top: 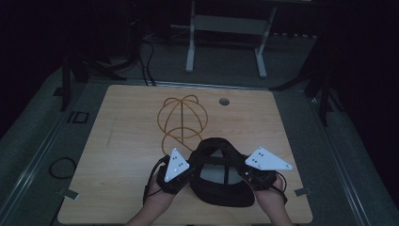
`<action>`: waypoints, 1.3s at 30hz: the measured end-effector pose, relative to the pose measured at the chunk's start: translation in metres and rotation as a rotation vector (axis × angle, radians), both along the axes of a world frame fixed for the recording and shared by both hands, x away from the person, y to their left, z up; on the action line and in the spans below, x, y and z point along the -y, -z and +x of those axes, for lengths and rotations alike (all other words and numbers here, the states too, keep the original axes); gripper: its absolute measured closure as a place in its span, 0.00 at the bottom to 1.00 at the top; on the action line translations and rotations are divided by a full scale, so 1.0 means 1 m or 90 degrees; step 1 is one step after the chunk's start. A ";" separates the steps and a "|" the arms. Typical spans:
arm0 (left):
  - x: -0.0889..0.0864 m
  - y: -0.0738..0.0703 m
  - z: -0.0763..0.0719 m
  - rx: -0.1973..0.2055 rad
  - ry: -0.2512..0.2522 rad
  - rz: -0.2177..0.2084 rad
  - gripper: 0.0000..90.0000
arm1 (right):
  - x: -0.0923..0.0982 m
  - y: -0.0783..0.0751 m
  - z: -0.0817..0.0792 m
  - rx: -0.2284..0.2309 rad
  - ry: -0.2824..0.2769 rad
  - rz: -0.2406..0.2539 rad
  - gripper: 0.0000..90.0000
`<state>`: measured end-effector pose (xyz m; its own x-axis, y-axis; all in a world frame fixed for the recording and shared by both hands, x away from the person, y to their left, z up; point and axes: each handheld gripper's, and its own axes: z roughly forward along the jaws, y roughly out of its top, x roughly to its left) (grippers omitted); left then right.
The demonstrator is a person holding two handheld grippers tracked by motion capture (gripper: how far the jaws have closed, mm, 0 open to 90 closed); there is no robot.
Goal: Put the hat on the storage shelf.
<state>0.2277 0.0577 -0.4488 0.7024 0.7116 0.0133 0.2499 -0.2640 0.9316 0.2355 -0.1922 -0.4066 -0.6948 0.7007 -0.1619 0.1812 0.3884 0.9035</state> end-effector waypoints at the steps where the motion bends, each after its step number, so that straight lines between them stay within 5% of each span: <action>1: -0.001 -0.001 0.000 -0.002 0.002 -0.002 0.96 | 0.001 0.001 0.000 -0.002 -0.001 0.002 0.99; 11: 0.000 -0.006 0.002 0.005 -0.005 0.011 0.98 | 0.005 0.007 -0.003 -0.020 -0.007 0.012 0.93; 24: 0.001 -0.016 0.001 0.020 -0.006 0.012 0.98 | 0.021 0.009 -0.012 -0.069 -0.036 0.029 0.58; 37: -0.002 -0.019 -0.001 0.041 -0.001 0.020 0.98 | 0.060 0.004 -0.041 -0.106 -0.099 0.044 0.44; 39: -0.005 -0.019 0.000 0.036 -0.004 0.016 0.98 | 0.072 -0.004 -0.045 -0.105 -0.107 0.069 0.42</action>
